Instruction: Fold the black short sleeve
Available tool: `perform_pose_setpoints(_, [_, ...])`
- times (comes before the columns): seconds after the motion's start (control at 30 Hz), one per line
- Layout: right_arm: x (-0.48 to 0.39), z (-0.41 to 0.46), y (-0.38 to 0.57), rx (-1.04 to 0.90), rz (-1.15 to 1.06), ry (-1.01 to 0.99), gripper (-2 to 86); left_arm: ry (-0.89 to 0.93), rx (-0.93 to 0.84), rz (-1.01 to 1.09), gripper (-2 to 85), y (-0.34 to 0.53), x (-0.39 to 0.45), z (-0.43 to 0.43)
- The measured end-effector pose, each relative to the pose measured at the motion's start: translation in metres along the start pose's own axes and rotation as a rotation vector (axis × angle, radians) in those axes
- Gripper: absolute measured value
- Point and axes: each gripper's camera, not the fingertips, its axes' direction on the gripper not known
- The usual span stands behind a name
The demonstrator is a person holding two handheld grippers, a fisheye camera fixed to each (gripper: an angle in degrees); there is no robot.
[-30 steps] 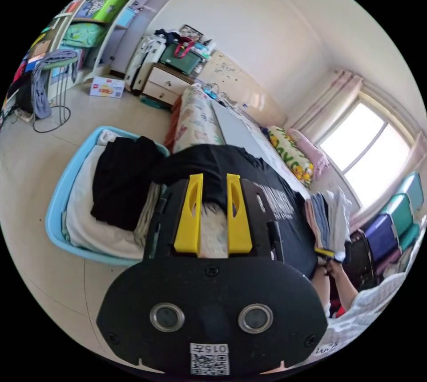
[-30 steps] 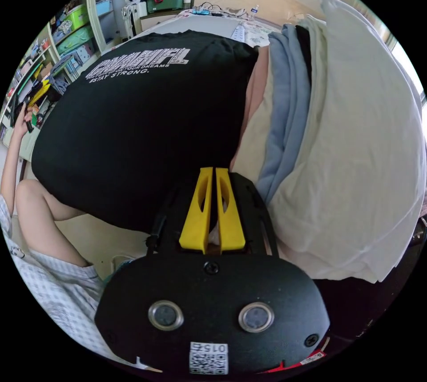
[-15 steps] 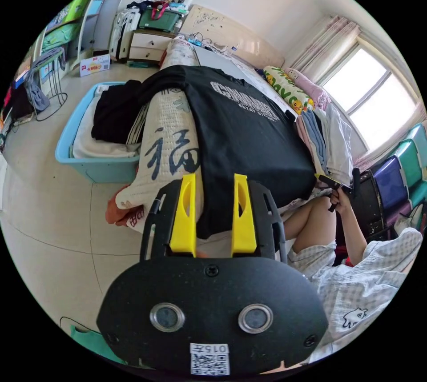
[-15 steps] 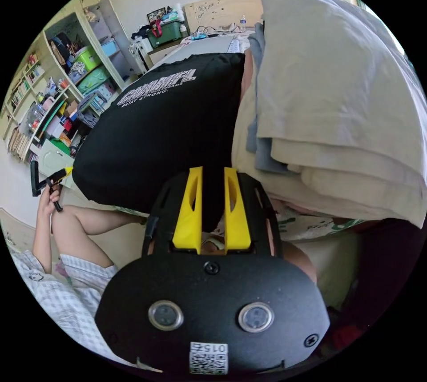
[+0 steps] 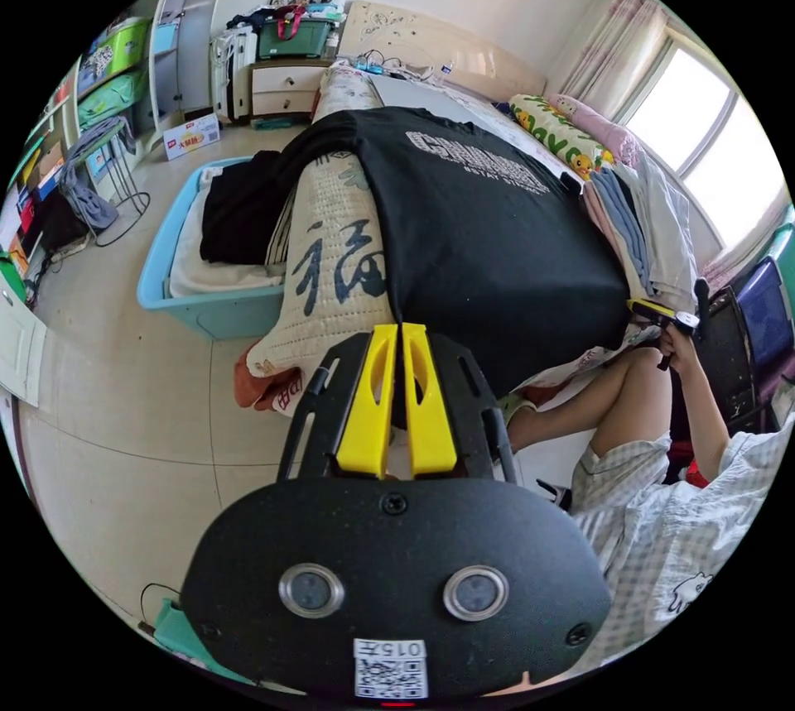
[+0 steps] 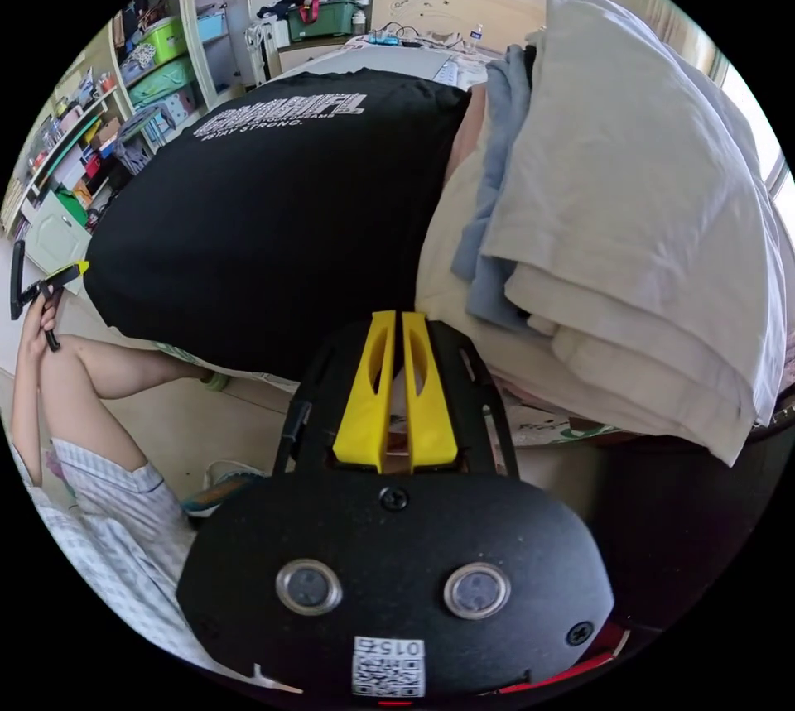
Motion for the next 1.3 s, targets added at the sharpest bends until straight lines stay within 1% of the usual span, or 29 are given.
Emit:
perform_pose_setpoints(0.17, [-0.009, 0.003, 0.013, 0.024, 0.021, 0.018, 0.2, 0.012, 0.025, -0.012, -0.2, 0.012, 0.006, -0.005])
perform_pose_setpoints(0.23, [-0.014, 0.003, 0.021, 0.049, 0.022, 0.033, 0.2, -0.030, 0.055, 0.002, -0.2, 0.019, 0.014, -0.007])
perform_pose_setpoints(0.37, [-0.048, 0.009, 0.030, 0.051, -0.033, 0.205, 0.3, -0.131, 0.071, 0.043, -0.2, 0.024, 0.033, -0.009])
perform_pose_setpoints(0.43, [-0.054, 0.012, 0.034, 0.054, -0.023, 0.238, 0.4, -0.156, 0.069, 0.058, -0.2, 0.025, 0.038, -0.009])
perform_pose_setpoints(0.53, [-0.044, 0.013, 0.047, 0.096, 0.055, 0.179, 0.4, -0.145, 0.084, 0.047, -0.2, 0.029, 0.035, -0.013])
perform_pose_setpoints(0.6, [-0.028, 0.013, 0.059, 0.132, 0.109, 0.088, 0.5, -0.099, 0.112, 0.010, -0.1, 0.035, 0.027, -0.016])
perform_pose_setpoints(0.73, [-0.018, 0.014, 0.066, 0.127, 0.091, 0.046, 0.8, -0.060, 0.114, -0.015, 0.2, 0.034, 0.016, -0.025])
perform_pose_setpoints(0.83, [-0.017, 0.010, 0.065, 0.079, 0.079, 0.071, 1.6, -0.114, 0.249, -0.060, 0.3, 0.045, 0.012, -0.050])
perform_pose_setpoints(0.9, [-0.009, -0.003, 0.064, 0.072, 0.107, 0.043, 3.0, -0.090, 0.351, -0.111, 0.8, 0.050, 0.001, -0.075])
perform_pose_setpoints(0.93, [-0.006, -0.008, 0.065, 0.089, 0.117, 0.025, 3.1, -0.084, 0.365, -0.114, 0.9, 0.049, -0.001, -0.081])
perform_pose_setpoints(1.03, [0.009, -0.041, 0.063, 0.234, 0.155, -0.063, 3.8, -0.074, 0.379, -0.062, 2.0, 0.026, 0.002, -0.102])
perform_pose_setpoints(1.1, [0.016, -0.058, 0.048, 0.327, 0.161, -0.106, 4.6, -0.012, 0.367, 0.026, 3.6, -0.006, 0.017, -0.103])
perform_pose_setpoints(1.23, [0.020, -0.055, -0.006, 0.357, 0.151, -0.087, 5.4, 0.115, 0.327, 0.178, 5.7, -0.071, 0.059, -0.080])
perform_pose_setpoints(1.3, [0.025, -0.043, -0.055, 0.359, 0.173, -0.076, 5.4, 0.164, 0.276, 0.293, 7.1, -0.122, 0.100, -0.050])
